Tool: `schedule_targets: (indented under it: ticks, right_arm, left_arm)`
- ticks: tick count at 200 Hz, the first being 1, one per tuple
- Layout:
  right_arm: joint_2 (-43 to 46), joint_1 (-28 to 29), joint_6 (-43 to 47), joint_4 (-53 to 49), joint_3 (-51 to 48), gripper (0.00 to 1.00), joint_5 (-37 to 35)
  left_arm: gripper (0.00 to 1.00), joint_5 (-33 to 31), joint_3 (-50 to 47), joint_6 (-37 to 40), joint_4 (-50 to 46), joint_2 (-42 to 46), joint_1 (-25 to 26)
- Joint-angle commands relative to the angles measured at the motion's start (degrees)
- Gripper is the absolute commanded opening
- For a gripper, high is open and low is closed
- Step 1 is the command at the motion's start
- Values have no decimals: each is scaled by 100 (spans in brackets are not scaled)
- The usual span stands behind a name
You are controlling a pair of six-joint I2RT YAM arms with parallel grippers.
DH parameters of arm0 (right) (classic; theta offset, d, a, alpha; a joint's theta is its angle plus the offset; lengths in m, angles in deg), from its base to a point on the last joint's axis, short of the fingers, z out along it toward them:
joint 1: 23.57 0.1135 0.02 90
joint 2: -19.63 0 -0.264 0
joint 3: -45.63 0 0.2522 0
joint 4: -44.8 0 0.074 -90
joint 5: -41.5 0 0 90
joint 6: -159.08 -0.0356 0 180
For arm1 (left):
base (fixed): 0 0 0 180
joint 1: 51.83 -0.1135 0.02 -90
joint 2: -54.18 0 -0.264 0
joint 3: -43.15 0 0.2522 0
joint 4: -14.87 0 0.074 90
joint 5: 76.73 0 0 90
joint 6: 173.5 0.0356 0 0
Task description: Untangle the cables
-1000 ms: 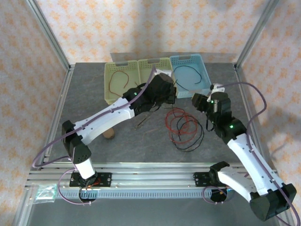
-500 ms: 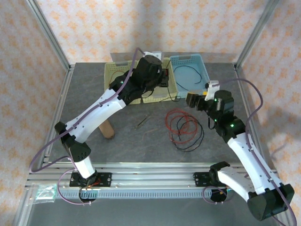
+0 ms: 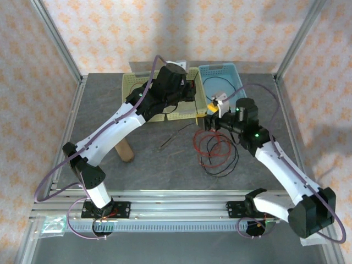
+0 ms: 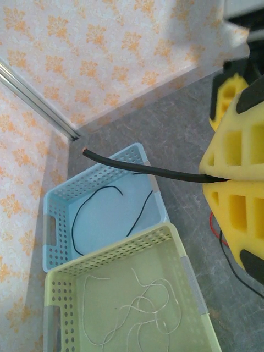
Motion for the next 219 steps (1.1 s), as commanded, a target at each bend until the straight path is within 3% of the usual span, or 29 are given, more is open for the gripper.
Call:
schedule_targets:
  ticks: [1, 13, 92, 161, 173, 219]
  right_arm:
    - [-130, 81, 26, 584, 158, 69, 107]
    - [-238, 92, -37, 668, 175, 63, 117]
    - [73, 110, -242, 442, 53, 0, -291]
    - [762, 77, -913, -588, 588, 0, -2626]
    - [768, 41, -907, -706, 819, 0, -2825]
    - [181, -213, -1092, -1128, 2053, 0, -3081]
  left_arm:
    - [0, 119, -108, -53, 212, 274, -37]
    - [0, 120, -159, -69, 254, 298, -39]
    - [0, 104, -348, -126, 362, 328, -45]
    - [73, -55, -1176, -273, 1079, 778, -250]
    - [78, -135, -1397, -247, 1148, 905, -297]
    - [79, -42, -2378, 129, 1732, 1317, -396]
